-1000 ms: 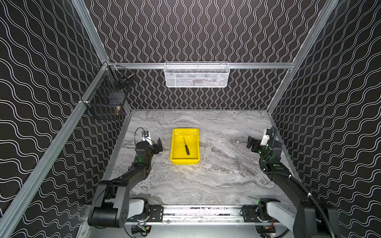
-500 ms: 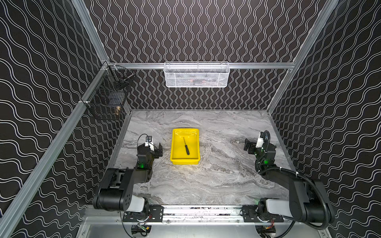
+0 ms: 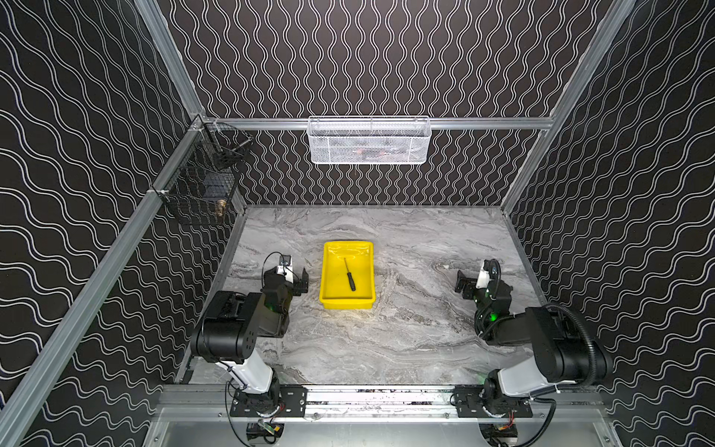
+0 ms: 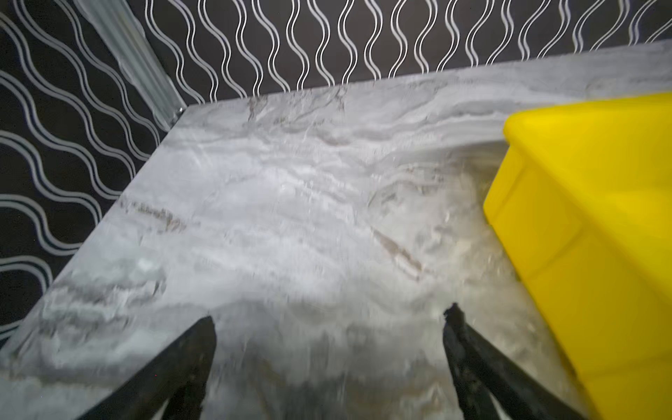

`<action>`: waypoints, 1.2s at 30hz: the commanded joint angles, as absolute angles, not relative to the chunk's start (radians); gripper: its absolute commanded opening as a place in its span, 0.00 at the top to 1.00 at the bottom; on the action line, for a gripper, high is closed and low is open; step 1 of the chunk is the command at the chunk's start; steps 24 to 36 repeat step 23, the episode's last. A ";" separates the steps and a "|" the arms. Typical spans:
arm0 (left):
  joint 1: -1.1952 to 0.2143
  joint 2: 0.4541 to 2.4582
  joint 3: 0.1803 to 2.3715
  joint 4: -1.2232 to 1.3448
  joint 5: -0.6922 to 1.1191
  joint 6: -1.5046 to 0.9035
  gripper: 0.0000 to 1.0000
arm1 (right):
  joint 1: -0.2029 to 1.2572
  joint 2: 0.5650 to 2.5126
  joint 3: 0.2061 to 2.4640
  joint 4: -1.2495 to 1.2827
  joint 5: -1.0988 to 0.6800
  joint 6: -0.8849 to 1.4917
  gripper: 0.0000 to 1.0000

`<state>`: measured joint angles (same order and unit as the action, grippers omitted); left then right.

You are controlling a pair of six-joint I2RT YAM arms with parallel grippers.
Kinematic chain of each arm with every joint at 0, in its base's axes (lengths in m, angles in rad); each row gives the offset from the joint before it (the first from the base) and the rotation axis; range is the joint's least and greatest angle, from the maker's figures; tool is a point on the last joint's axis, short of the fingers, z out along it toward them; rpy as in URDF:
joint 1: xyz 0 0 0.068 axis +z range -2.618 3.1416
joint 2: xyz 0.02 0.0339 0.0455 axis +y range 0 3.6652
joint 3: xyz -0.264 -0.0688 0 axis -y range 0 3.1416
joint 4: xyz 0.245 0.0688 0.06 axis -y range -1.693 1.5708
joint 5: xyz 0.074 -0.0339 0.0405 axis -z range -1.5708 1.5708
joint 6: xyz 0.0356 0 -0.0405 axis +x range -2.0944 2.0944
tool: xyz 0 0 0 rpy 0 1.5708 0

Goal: Put the screwdriver in the bin
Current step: Reset both arms

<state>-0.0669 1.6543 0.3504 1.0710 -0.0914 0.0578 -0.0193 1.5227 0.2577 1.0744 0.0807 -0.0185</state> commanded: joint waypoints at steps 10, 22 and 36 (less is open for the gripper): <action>-0.056 1.657 0.371 1.024 -0.046 0.077 0.01 | -0.039 1.539 0.272 1.158 0.095 0.013 0.00; -0.052 1.661 0.384 1.001 -0.029 0.069 0.01 | -0.040 1.543 0.269 1.175 0.094 0.010 0.00; -0.052 1.660 0.382 1.002 -0.029 0.068 0.01 | -0.040 1.543 0.268 1.176 0.094 0.009 0.00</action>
